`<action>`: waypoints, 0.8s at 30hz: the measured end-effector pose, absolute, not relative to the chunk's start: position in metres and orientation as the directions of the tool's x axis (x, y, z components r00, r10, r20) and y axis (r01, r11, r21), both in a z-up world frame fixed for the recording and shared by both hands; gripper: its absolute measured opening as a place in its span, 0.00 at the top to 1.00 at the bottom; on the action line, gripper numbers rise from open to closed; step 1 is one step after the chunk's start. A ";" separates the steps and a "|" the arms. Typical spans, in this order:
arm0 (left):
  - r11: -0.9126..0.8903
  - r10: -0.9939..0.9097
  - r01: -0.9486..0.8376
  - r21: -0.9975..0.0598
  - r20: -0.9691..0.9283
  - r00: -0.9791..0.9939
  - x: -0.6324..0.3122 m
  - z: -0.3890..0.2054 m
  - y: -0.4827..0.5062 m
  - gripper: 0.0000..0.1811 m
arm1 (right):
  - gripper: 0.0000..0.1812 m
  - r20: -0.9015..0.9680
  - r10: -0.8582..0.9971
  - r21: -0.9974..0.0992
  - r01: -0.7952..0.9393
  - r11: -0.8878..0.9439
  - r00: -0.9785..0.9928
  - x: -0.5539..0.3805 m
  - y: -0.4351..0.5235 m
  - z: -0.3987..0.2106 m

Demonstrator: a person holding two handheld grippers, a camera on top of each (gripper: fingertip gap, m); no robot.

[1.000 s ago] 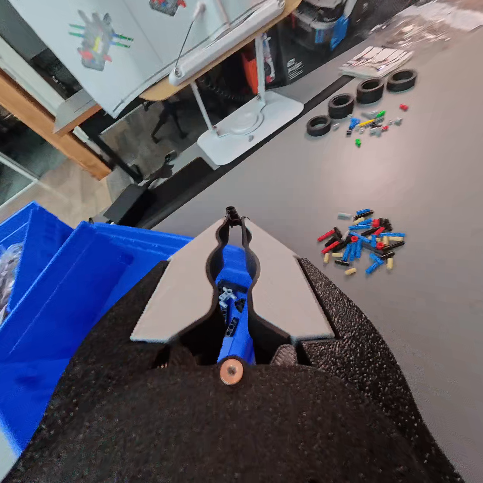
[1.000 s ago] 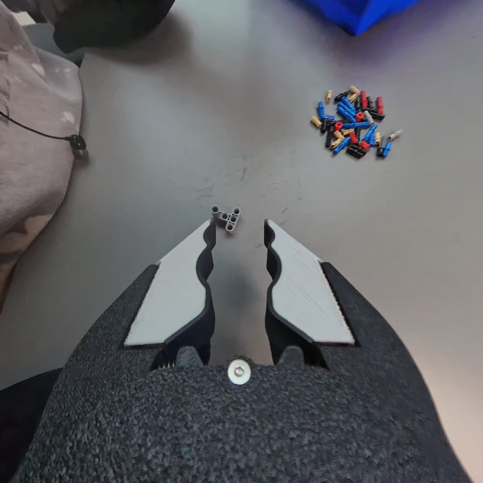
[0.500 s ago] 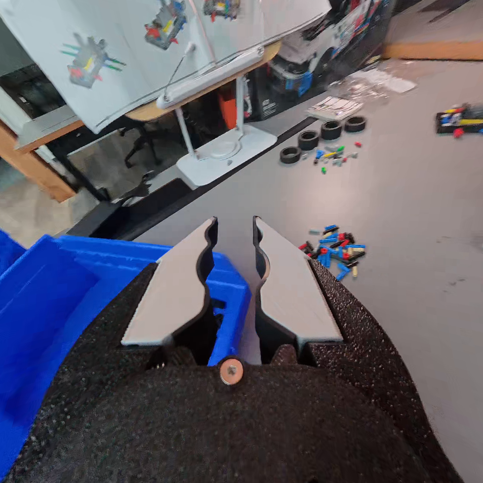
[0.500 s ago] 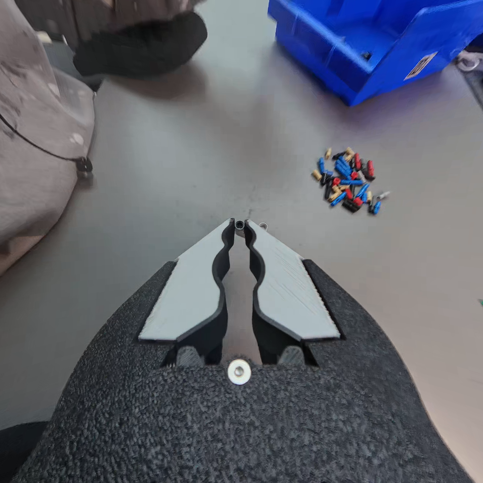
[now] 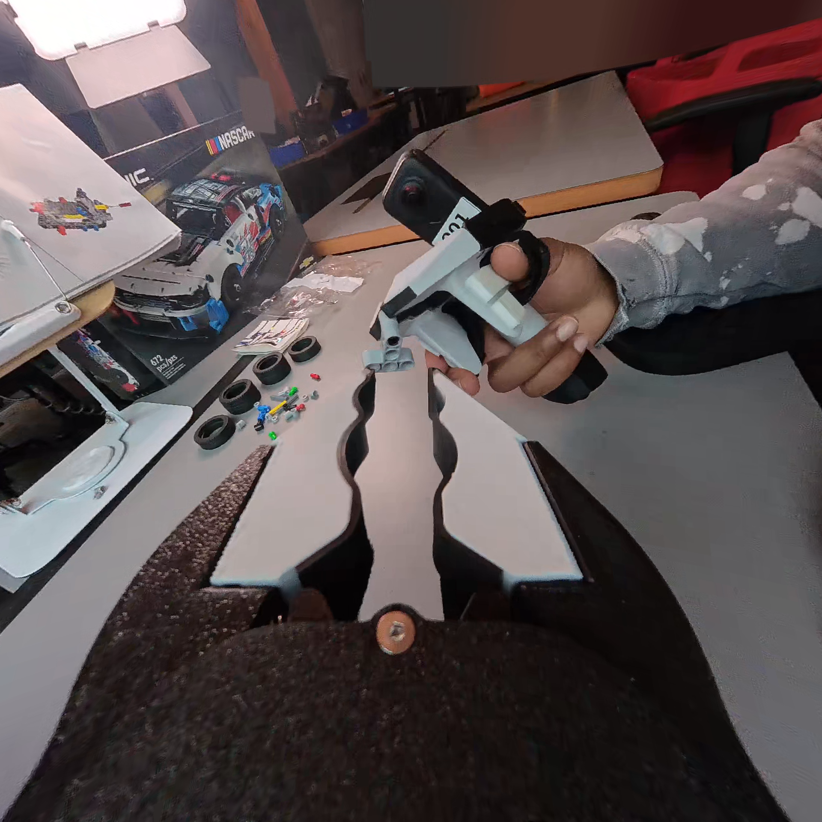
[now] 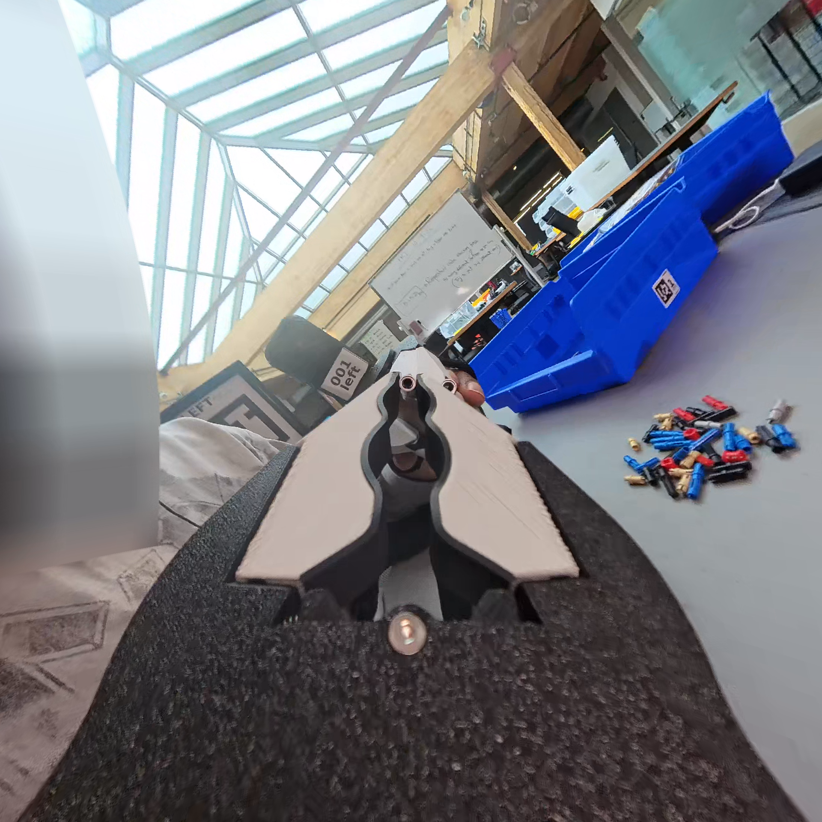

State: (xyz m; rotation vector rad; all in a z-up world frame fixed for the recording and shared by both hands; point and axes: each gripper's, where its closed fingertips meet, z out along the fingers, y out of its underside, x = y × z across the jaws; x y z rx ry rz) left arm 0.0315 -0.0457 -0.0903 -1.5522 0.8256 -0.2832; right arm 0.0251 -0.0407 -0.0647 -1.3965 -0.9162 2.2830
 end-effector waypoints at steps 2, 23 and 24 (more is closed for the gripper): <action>0.041 -0.630 -0.323 -0.946 -0.275 0.726 0.028 -0.091 -0.044 0.91 | 0.97 -0.712 0.518 -0.617 0.070 -0.783 -0.474 0.023 -0.040 -0.067; -0.031 -0.662 -0.277 -0.960 -0.188 0.726 0.023 -0.098 -0.043 0.96 | 0.97 -0.742 0.545 -0.623 0.102 -0.775 -0.391 0.013 -0.042 -0.087; -0.041 -0.691 -0.261 -0.965 -0.161 0.705 0.025 -0.097 -0.046 0.96 | 0.96 -0.693 0.594 -0.686 0.119 -0.718 -0.409 0.015 -0.046 -0.087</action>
